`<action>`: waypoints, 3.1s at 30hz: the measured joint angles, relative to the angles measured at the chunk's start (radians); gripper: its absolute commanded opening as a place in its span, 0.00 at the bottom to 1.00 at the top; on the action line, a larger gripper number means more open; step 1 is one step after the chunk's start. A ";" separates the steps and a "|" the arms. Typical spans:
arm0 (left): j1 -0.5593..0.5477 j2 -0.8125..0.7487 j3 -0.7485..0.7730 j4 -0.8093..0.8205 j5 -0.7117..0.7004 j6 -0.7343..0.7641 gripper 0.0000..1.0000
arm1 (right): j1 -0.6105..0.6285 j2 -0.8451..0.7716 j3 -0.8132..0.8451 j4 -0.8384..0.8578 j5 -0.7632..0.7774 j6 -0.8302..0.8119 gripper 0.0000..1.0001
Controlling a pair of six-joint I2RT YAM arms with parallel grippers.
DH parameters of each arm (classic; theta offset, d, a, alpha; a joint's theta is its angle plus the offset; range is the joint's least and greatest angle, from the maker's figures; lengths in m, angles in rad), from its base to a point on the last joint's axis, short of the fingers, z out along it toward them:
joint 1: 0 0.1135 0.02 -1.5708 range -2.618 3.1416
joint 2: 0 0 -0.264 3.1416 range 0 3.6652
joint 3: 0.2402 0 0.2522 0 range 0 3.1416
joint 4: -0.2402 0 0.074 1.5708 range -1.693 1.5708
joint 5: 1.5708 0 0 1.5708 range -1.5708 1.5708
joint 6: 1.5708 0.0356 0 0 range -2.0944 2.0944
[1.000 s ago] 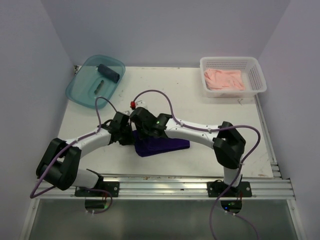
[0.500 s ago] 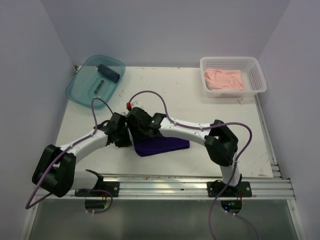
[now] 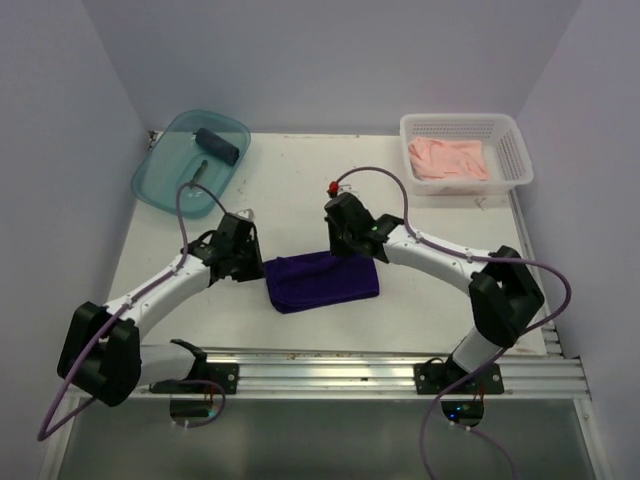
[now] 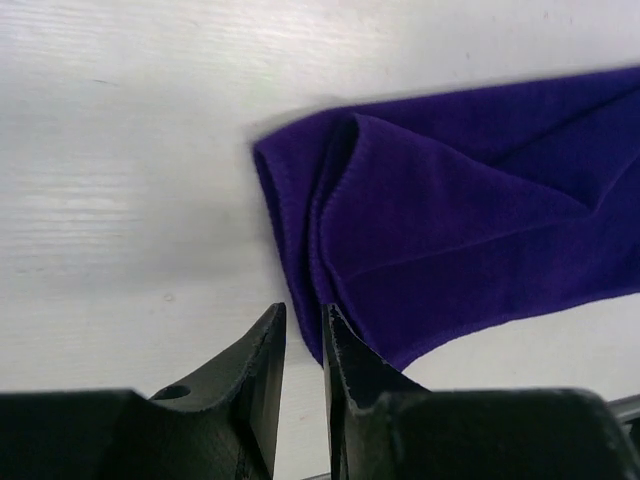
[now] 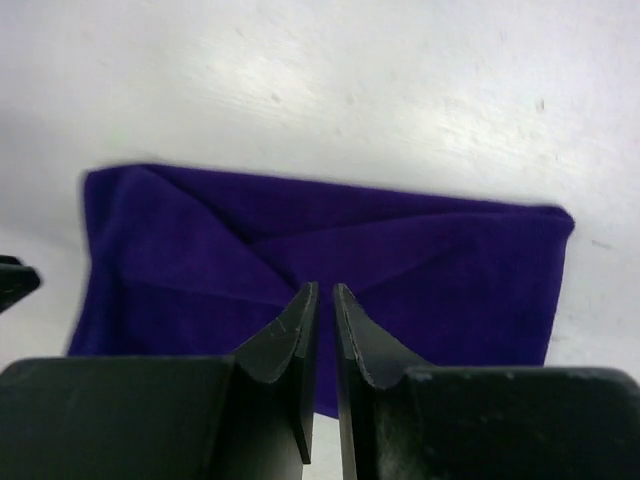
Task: Roll the towels
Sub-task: Fold the towel
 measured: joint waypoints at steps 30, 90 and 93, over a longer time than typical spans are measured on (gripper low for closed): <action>-0.114 0.173 -0.004 0.073 -0.002 -0.002 0.00 | -0.016 0.266 0.096 -0.006 -0.075 0.023 0.11; -0.026 0.246 0.128 0.061 -0.117 0.094 0.36 | -0.180 0.296 0.104 -0.065 -0.035 -0.124 0.15; -0.026 0.240 0.127 0.043 -0.119 0.085 0.46 | -0.185 0.318 0.108 -0.064 -0.038 -0.124 0.13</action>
